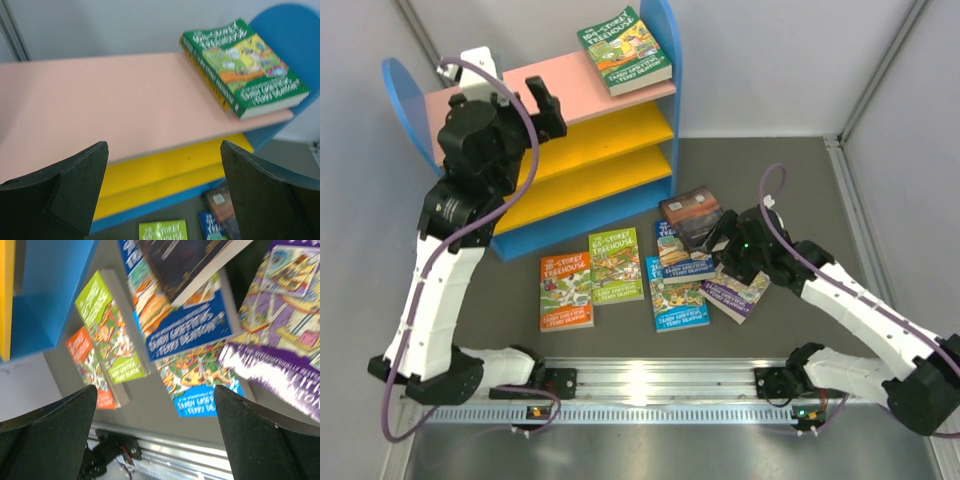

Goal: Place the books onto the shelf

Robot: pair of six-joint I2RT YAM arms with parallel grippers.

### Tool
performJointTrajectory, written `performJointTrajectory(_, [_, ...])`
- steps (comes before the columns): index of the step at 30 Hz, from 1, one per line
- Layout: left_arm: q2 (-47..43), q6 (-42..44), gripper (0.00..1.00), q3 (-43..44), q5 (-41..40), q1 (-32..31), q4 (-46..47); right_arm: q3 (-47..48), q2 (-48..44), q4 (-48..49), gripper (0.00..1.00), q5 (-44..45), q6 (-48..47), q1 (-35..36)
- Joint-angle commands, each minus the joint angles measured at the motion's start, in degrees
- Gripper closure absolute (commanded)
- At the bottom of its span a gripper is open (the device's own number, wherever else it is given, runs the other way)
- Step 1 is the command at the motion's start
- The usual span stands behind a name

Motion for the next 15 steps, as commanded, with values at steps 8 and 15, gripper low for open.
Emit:
performJointTrajectory(8, [-12.46,-3.83,0.01,-14.07,4.31,-0.17,-9.63,-4.41,8.64,15.65,0.0,-8.48,-2.12,-10.95])
performJointTrajectory(15, [-14.49,-2.96,0.01,-13.03,1.76,-0.17,-14.91,-5.73,15.59,25.06,0.01,-7.79,-0.63,-11.04])
